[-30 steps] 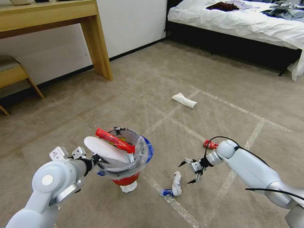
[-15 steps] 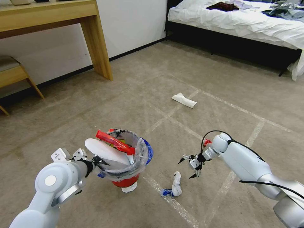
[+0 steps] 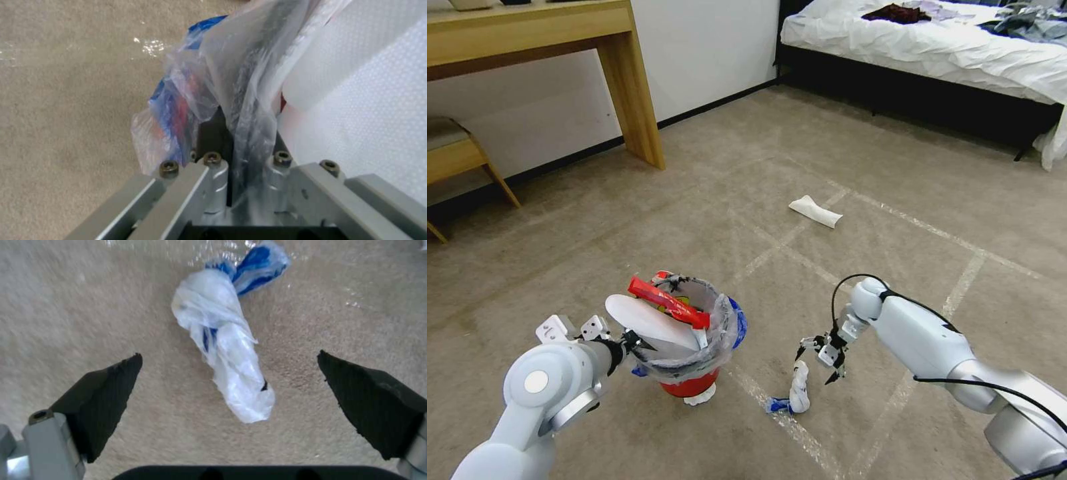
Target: Pick up the trash bin and place the garbage on the floor into it.
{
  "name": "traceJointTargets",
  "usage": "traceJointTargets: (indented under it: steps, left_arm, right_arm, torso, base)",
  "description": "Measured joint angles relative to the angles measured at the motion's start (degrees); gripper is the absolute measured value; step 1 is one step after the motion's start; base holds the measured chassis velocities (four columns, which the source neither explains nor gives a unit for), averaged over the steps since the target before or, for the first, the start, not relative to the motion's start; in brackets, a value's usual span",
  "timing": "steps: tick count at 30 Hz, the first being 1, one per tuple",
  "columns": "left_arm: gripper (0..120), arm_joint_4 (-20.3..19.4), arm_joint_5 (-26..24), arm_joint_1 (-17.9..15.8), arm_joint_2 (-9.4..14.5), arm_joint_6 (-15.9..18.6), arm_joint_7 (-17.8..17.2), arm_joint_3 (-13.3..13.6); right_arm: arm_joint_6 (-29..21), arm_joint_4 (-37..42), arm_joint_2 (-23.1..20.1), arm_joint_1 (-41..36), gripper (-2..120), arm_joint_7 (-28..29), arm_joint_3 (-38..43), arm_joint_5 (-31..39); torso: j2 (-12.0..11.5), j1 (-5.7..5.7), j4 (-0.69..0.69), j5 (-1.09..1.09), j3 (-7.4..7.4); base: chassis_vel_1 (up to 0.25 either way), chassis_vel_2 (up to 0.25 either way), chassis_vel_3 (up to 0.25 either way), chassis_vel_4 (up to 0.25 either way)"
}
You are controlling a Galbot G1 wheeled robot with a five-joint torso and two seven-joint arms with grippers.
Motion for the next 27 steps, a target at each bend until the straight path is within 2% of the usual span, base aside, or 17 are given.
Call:
traceJointTargets:
  steps: [7,13,20,27]
  left_arm:
    - [4,0.6,0.4,-0.2,-0.3,0.0,0.1,0.2]
    - [4,1.0,0.5,-0.8,-0.5,0.1,0.2,0.5]
    - [4,1.4,1.0,-0.9,-0.8,0.2,0.5,0.7]
    - [4,1.6,1.1,-1.0,-0.9,0.3,0.6,0.8]
  right_arm:
    - [0.0,-1.5,5.1,0.2,100,3.4,-0.4,-8.6]
    - [0.0,-2.7,6.2,0.1,100,4.0,-1.6,-11.5]
    - [-0.1,-9.4,6.9,-0.4,100,4.7,-1.9,-8.7]
    - [-0.1,-9.6,6.7,-1.2,100,6.0,-1.6,-9.7]
  torso:
    - [0.0,0.00,0.05,0.01,0.00]
    - [0.0,0.00,0.02,0.00,-0.01]
    - [0.0,0.00,0.02,0.01,0.00]
    - [0.0,0.00,0.03,0.01,0.00]
  base:
    - [0.000,0.000,0.000,0.000]
    - [0.000,0.000,0.000,0.000]
    - [0.000,0.000,0.000,0.000]
    - [0.000,0.000,0.000,0.000]
